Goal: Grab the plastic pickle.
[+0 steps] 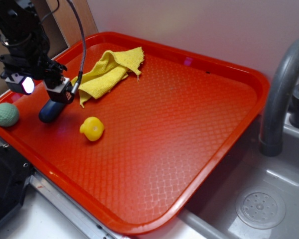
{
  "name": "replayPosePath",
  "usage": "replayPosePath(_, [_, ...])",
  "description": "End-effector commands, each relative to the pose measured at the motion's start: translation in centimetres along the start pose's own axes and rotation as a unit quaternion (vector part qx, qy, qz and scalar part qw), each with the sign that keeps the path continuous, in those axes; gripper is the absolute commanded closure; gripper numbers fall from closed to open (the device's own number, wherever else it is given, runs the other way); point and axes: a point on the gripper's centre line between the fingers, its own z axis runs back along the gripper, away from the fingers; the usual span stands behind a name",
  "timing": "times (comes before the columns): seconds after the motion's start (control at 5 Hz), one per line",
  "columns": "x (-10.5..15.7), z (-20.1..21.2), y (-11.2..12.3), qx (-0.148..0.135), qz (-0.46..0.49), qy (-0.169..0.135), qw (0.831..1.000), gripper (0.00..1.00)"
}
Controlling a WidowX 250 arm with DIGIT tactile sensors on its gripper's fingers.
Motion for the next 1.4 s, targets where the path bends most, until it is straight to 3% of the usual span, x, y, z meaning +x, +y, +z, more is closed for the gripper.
replayPosePath(0.0, [1.4, -2.2, 1.6, -0.021, 0.018, 0.015, 0.999, 0.00])
replayPosePath(0.2, [1.7, -2.5, 1.2, -0.055, -0.015, 0.011, 0.998, 0.00])
replayPosePath(0.4, [1.0, -2.5, 1.0, -0.059, -0.017, 0.005, 0.998, 1.00])
replayPosePath(0.8, [1.1, -2.3, 1.0, -0.053, -0.032, 0.000, 0.998, 1.00])
replayPosePath(1.0, [1.2, -0.5, 0.6, -0.004, -0.079, -0.011, 0.997, 1.00])
replayPosePath(1.2, [2.3, 4.7, -0.6, 0.019, -0.163, -0.043, 0.986, 1.00])
